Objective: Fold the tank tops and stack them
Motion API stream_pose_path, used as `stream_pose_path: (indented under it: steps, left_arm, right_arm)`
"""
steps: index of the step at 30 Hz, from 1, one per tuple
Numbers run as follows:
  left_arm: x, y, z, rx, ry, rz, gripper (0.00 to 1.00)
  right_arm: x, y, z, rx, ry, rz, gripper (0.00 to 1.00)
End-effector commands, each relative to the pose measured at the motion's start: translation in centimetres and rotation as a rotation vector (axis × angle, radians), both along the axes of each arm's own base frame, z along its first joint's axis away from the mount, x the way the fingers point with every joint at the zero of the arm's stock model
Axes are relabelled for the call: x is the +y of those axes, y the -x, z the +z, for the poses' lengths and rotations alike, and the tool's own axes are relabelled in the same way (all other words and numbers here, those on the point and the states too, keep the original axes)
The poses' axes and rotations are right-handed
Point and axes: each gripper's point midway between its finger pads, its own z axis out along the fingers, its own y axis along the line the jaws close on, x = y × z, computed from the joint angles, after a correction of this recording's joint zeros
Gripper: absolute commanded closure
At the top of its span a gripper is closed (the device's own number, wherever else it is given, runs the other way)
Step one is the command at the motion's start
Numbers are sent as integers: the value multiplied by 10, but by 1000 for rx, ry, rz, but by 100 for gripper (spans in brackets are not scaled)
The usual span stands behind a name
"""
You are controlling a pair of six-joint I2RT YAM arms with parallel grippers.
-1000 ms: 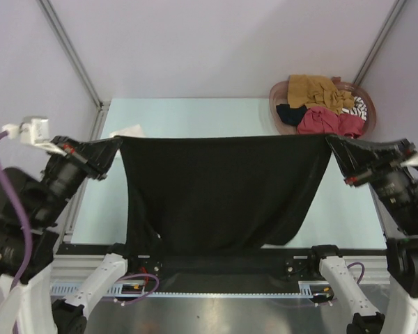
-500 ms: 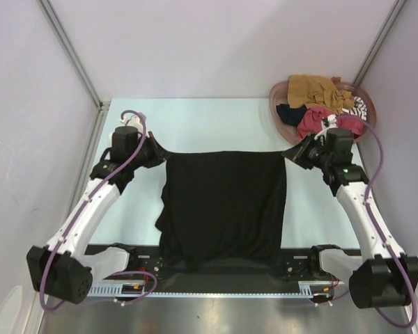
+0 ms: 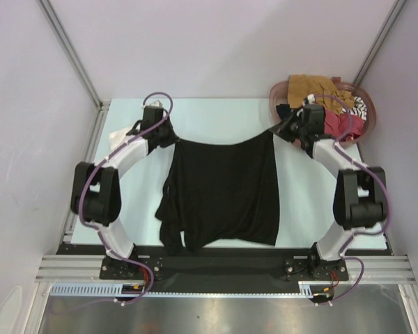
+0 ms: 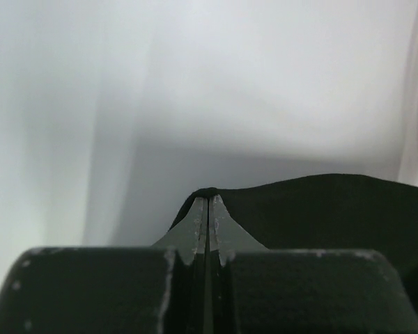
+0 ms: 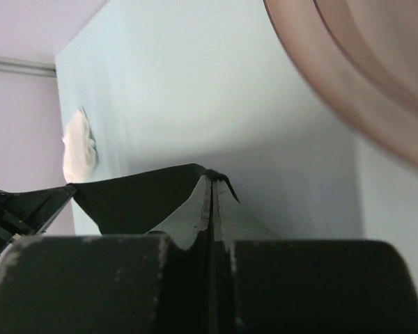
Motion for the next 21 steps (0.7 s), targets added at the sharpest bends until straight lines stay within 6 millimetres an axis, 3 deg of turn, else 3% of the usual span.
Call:
stream_pose_path:
  steps: [1,2,3,4,5,6,7,8,12,13,14,15,16,17,18,19,20,21]
  left_arm:
    - [18,-55,39,-126,0,82,100]
    - [22,-61,36,-117,-4,90,100]
    - [29,-69,35,-122,-26,115,100]
    - [36,-84,31,-118,-31,132,100]
    - [38,-86,24,-81,-34,128,99]
    - [42,-91,17,-53,-48,122,69]
    - [37,-102,22,-51,-38,91,38]
    - [42,-94,17,0,-65,103,23]
    - [49,-75,48,-115,-76,142,4]
    - [51,-62,44,-105,-80,140,3]
    - [49,-53,65,-144,-63,133,3]
    - [47,-46,73,-161,-54,123,3]
    - [41,-32,65,-140,-50,99,3]
    - [36,-19,88,-192,-36,82,3]
    - [22,-7,90,-201,-40,48,3]
    - [18,11,74,-168,-51,31,3]
    - [12,23,79,-192,-49,16,3]
    - [10,38,92,-229,-45,15,4]
  right_arm:
    - [3,-61,34,-153,-19,-21,100]
    - [4,-76,45,-179,-21,-19,100]
    - [6,-88,29,-153,-19,-14,100]
    - [6,-97,25,-151,-16,-14,100]
    - [6,-103,21,-138,-13,-13,88]
    - [5,-114,33,-161,-6,-22,49]
    - [3,-117,23,-138,5,-30,40]
    - [2,-117,23,-136,16,-33,34]
    - [-6,-102,37,-164,53,-45,34]
    - [-7,-92,27,-139,57,-40,35]
    - [-7,-84,44,-168,52,-35,37]
    - [-6,-76,44,-163,50,-22,40]
    - [-6,-67,45,-163,55,-16,41]
    - [-8,-48,40,-139,61,-13,41]
    - [-5,-36,39,-131,57,-2,43]
    - [-4,-25,36,-122,58,5,44]
    - [-3,-2,5,-52,65,14,44]
    - [-1,13,18,-80,66,14,46]
